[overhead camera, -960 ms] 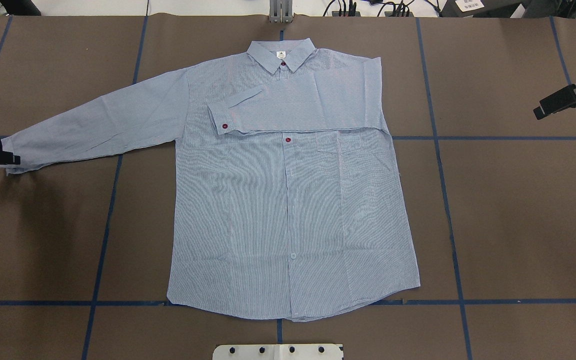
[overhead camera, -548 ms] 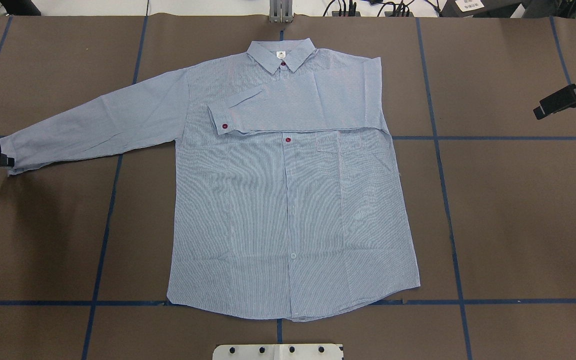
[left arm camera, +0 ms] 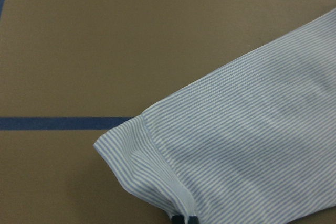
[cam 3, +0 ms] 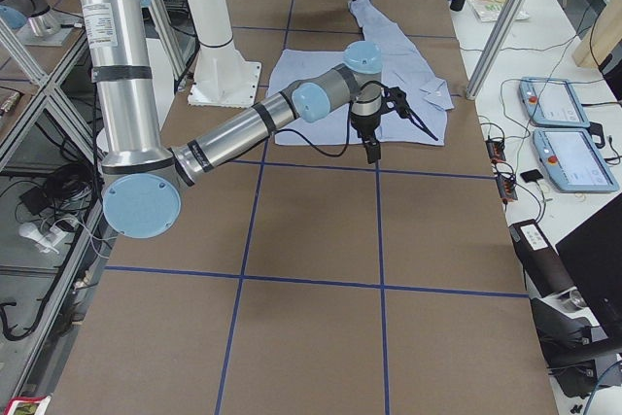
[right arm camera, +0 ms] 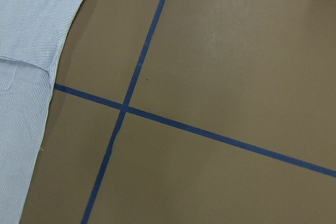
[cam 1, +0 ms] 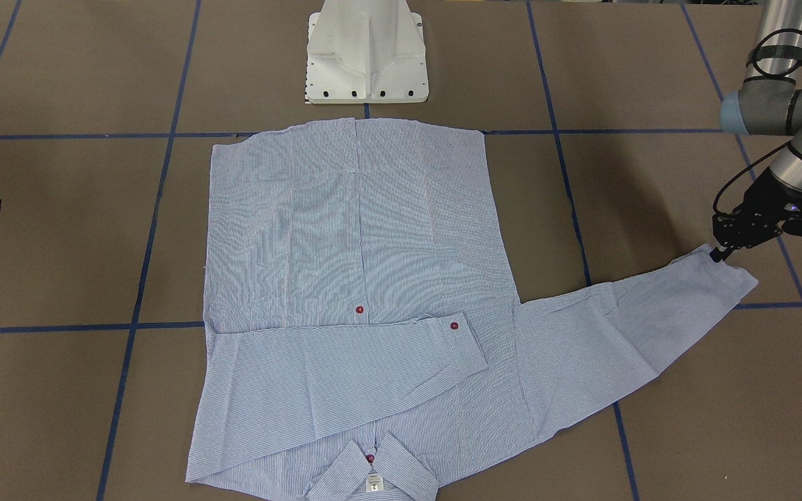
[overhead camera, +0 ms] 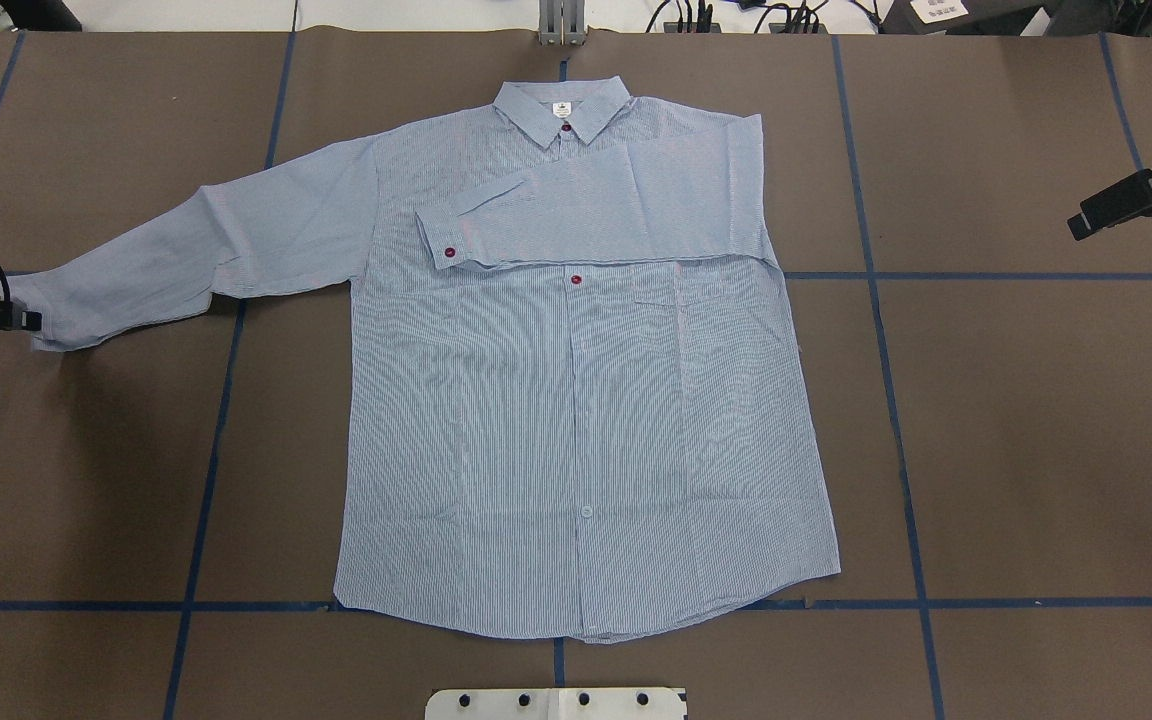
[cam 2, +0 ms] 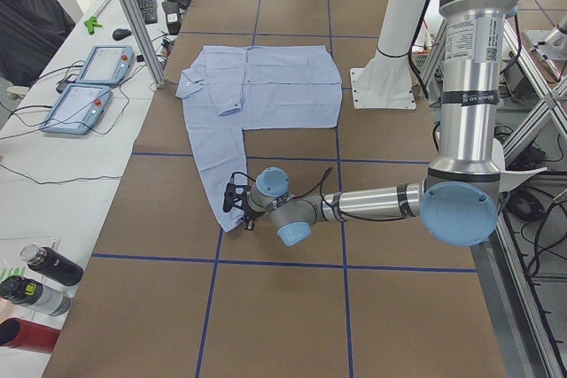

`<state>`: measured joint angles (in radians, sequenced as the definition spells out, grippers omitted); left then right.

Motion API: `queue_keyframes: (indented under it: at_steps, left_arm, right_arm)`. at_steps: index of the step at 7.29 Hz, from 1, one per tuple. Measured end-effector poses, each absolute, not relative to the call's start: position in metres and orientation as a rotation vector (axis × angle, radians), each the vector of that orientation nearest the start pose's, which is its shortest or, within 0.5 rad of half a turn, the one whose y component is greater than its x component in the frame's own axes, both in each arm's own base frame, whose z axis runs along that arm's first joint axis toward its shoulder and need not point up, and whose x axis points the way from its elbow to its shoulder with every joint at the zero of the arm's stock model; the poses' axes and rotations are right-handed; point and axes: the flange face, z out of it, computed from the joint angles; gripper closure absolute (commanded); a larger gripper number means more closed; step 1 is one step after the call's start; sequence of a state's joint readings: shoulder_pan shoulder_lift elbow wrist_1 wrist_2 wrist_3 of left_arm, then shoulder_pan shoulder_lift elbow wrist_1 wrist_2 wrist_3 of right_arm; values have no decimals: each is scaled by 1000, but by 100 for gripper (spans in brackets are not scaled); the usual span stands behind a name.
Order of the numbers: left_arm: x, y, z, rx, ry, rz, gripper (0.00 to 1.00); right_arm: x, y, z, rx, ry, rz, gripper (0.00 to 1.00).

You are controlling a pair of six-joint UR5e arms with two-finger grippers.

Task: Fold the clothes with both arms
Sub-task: 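Grasp the cuff of the sleeve nearest the left gripper, then carry the sleeve with the left gripper across onto the shirt front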

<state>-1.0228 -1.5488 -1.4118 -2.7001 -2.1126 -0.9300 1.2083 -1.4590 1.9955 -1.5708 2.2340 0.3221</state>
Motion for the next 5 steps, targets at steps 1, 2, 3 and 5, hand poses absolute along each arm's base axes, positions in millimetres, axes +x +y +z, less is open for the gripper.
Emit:
queue_keyframes:
  at_steps: [1, 2, 3, 5]
  left_arm:
    - [197, -478, 598, 329, 1002, -81, 100]
    - [205, -489, 559, 308, 995, -84, 100]
    - [216, -508, 509, 289, 981, -93, 100]
    - [241, -549, 406, 274, 963, -105, 100]
  right_arm:
    - [-114, -503, 402, 268, -782, -215, 0]
    - [-113, -502, 403, 266, -782, -214, 0]
    - [-113, -502, 403, 265, -782, -214, 0]
    - [-113, -502, 402, 266, -781, -213, 0]
